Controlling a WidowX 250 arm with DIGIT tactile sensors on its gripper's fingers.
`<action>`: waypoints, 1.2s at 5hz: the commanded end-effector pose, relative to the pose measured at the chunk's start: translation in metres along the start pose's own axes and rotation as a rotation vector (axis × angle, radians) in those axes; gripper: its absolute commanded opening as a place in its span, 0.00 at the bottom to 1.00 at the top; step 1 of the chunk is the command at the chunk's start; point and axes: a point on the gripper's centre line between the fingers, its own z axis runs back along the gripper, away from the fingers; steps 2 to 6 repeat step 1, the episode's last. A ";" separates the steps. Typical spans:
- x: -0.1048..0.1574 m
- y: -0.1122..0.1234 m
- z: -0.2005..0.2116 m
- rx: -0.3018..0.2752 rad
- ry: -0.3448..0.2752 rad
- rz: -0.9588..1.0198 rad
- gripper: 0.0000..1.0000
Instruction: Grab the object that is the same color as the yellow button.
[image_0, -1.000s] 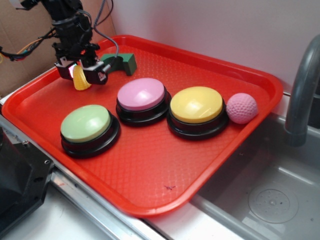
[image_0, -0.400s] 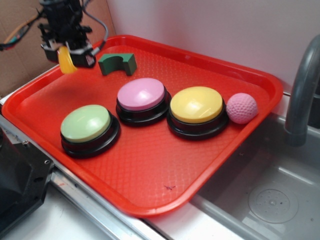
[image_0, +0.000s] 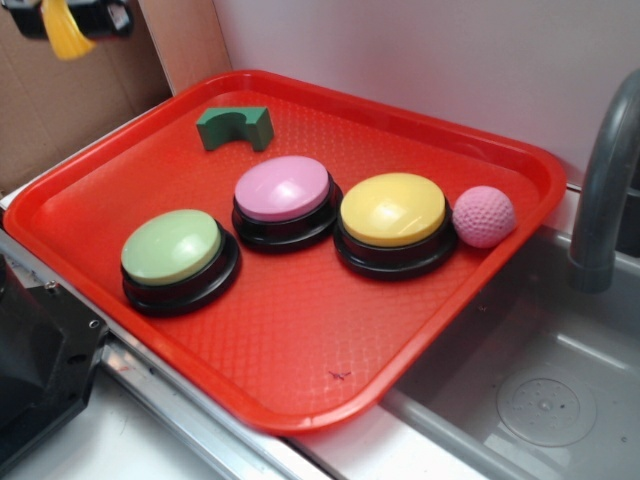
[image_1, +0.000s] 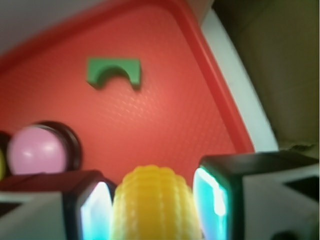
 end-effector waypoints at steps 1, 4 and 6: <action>0.009 -0.002 0.039 0.042 -0.038 0.015 0.00; 0.009 -0.002 0.039 0.042 -0.038 0.015 0.00; 0.009 -0.002 0.039 0.042 -0.038 0.015 0.00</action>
